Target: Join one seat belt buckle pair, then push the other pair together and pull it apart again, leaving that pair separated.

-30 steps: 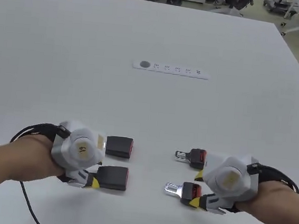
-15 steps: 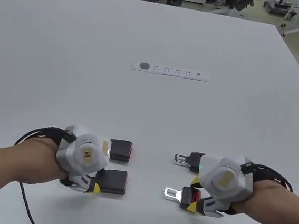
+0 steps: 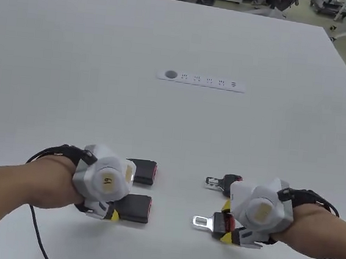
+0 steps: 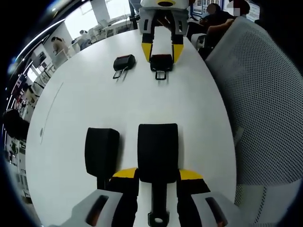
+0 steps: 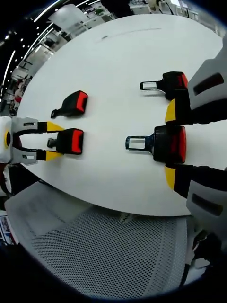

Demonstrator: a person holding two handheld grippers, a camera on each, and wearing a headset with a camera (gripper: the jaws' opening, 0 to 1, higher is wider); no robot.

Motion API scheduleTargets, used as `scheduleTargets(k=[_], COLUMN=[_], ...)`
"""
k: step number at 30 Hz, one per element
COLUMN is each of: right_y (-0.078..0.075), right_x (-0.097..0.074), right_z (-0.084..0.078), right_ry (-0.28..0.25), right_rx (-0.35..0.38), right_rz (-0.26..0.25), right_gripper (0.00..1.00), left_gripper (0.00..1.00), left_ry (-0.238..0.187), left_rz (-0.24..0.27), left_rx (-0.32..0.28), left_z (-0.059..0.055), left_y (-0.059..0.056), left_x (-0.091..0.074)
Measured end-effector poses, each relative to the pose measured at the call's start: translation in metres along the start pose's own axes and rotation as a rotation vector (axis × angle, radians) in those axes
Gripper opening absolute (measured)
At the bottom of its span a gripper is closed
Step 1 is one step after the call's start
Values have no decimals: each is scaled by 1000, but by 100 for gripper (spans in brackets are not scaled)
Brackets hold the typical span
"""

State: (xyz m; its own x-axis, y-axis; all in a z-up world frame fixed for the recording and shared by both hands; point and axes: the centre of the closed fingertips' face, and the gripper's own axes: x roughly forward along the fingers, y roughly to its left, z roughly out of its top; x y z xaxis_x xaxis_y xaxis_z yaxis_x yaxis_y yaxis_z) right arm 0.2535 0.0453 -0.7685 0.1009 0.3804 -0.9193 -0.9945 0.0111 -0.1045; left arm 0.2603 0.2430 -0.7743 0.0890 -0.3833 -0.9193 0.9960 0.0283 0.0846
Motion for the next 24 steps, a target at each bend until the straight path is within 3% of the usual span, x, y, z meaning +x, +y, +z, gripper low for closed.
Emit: scheduleTargets(k=[24], right_y=[-2], right_x=[5], right_z=[-6], right_ry=[-35], right_rx=[27], right_rz=[5], right_gripper=[31], left_gripper=[32], left_ry=[0], left_rz=[-1], left_rx=[16], left_z=[-1], left_y=[0], left_x=[0])
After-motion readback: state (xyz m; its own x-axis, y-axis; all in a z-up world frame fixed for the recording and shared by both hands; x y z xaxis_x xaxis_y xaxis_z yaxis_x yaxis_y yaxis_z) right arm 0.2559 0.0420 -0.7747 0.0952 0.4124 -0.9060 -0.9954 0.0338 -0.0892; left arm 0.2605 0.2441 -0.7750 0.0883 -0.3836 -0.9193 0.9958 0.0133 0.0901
